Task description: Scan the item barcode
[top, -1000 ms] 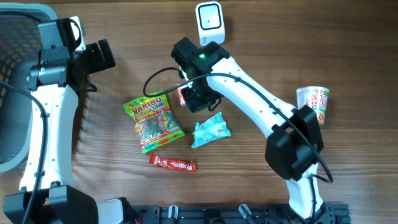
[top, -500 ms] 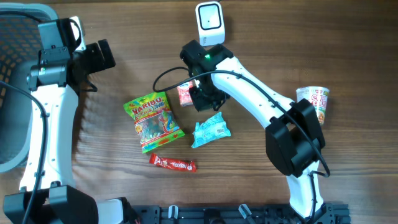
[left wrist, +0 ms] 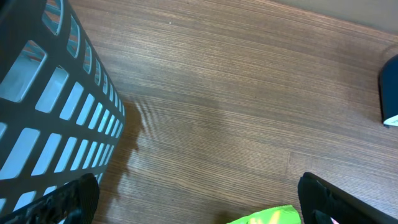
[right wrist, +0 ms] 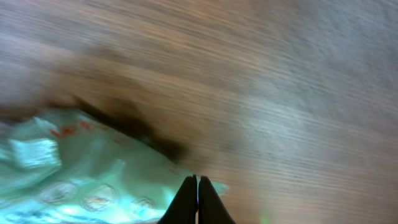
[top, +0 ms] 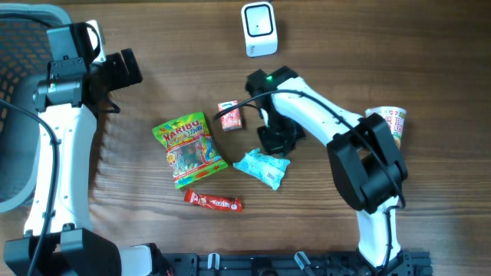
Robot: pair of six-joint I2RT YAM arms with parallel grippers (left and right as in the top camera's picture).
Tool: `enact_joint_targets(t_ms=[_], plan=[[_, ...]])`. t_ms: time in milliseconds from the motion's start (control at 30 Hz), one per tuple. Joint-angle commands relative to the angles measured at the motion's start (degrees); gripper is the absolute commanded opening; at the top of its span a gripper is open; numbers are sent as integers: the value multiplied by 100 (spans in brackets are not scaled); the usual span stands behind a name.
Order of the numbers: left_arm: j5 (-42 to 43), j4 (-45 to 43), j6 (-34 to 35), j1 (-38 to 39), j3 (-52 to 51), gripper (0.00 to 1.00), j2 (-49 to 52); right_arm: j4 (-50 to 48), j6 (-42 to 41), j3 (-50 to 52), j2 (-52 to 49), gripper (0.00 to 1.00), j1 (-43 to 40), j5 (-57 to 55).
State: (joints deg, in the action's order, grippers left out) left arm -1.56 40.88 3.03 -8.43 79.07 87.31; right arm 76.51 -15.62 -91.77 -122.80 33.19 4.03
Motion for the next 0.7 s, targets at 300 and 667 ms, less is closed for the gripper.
enact_joint_targets(t_ms=[300, 667], plan=[[46, -13, -87, -48, 44, 100, -52, -94, 640, -4, 1558, 17, -125, 350], [48, -13, -87, -48, 44, 100, -52, -1517, 2028, 881, 2004, 77, 267, 898]])
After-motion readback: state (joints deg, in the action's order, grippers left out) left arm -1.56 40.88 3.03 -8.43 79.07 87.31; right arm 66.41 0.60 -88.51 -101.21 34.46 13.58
